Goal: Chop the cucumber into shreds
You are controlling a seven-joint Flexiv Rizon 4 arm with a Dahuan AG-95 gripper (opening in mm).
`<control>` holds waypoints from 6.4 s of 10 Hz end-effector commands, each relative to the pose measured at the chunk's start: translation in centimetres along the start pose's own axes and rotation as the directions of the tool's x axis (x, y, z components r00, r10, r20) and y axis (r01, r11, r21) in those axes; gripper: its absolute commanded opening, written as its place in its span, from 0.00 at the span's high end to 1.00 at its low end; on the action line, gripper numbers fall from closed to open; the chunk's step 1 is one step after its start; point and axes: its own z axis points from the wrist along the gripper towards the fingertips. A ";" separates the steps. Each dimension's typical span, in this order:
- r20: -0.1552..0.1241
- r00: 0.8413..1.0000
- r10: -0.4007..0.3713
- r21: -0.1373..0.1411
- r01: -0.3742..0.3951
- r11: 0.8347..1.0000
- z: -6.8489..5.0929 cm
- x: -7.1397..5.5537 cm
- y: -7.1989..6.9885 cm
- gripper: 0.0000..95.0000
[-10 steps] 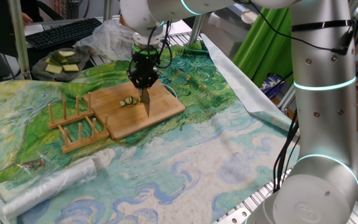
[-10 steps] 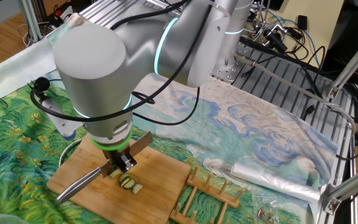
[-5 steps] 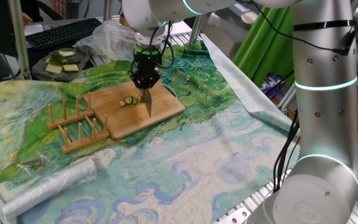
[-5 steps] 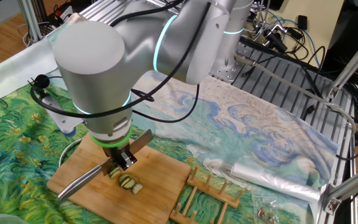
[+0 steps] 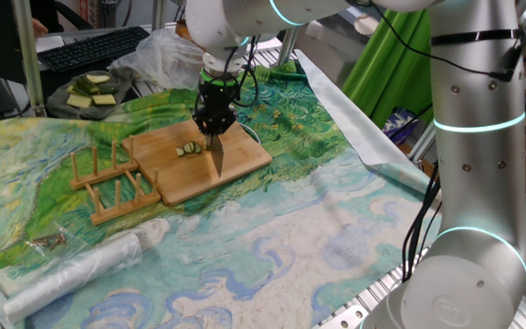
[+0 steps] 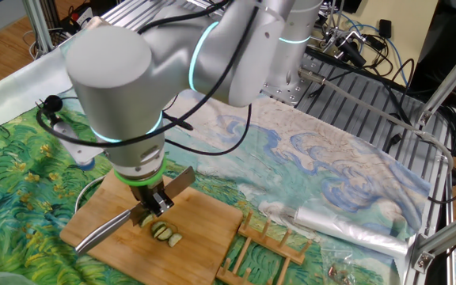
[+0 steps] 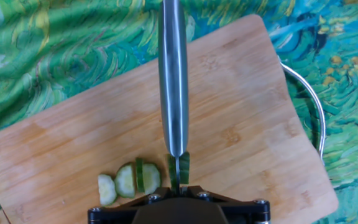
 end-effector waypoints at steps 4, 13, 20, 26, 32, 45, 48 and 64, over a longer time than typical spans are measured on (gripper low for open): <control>-0.015 1.000 0.012 0.017 -0.011 1.000 1.0 0.1 0.2 1.00; -0.007 1.000 0.019 -0.002 -0.019 1.000 2.7 -0.1 0.1 1.00; -0.063 0.998 0.031 0.044 -0.028 0.999 -0.2 0.1 0.8 1.00; -0.066 0.997 0.033 0.044 -0.031 0.999 -0.6 0.2 0.8 1.00; -0.071 0.997 0.014 0.018 -0.012 1.000 3.2 0.2 0.5 1.00; -0.120 0.992 0.037 0.075 -0.028 0.997 -1.8 0.7 1.3 1.00; -0.103 0.995 0.015 0.079 -0.007 0.997 -2.0 0.4 0.8 1.00; -0.098 0.995 0.016 0.049 -0.011 0.999 -1.4 -0.1 0.0 1.00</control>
